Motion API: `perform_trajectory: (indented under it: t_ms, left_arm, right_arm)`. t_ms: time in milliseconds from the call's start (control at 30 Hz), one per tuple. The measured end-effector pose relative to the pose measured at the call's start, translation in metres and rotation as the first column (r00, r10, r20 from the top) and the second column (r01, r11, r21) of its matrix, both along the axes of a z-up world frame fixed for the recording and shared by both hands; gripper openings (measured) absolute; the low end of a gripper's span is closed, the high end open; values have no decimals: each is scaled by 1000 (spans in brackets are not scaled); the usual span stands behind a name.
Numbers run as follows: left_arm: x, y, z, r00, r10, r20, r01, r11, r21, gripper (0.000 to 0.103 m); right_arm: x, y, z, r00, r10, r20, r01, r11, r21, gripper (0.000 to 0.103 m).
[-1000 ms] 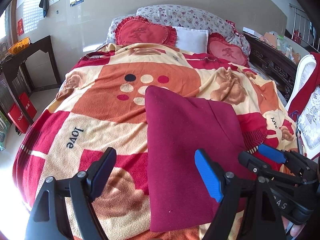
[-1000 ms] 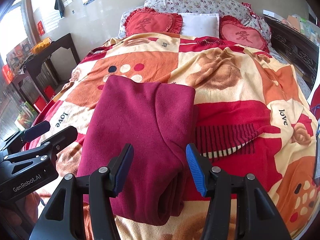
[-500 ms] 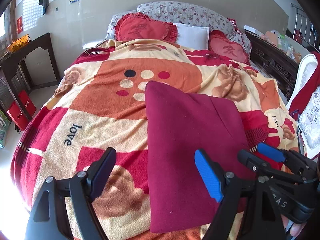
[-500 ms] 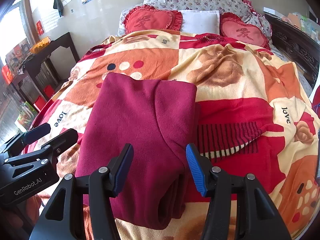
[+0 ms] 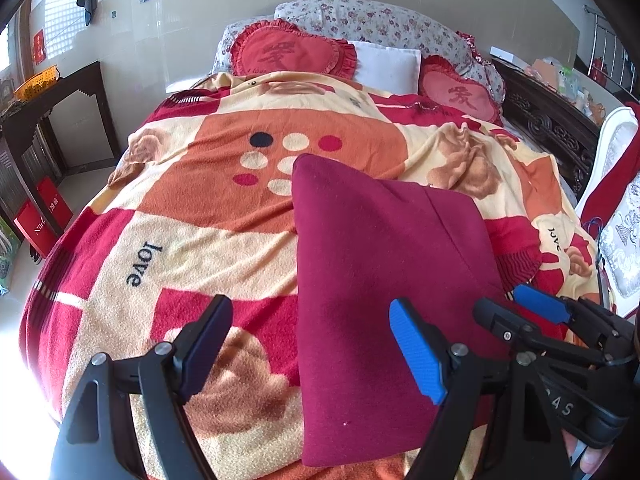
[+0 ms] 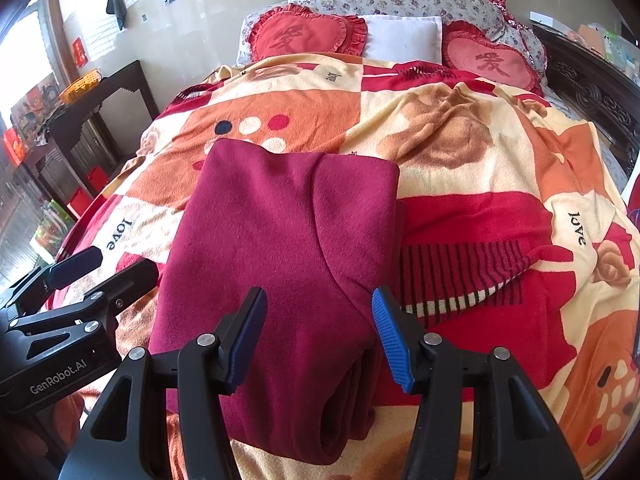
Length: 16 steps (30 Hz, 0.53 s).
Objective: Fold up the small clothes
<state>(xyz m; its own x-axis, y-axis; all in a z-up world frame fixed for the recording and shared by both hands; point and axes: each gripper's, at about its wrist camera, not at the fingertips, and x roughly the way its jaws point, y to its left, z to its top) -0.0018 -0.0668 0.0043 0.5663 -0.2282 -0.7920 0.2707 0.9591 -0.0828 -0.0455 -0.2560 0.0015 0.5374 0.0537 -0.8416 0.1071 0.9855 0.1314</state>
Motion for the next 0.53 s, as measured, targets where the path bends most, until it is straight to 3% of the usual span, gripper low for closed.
perform_trajectory:
  t_ms: [533]
  left_arm:
    - [5, 0, -2, 1000, 0, -7, 0, 1000, -20, 84]
  right_arm:
    - [4, -1, -5, 1000, -3, -11, 3, 1000, 2, 38]
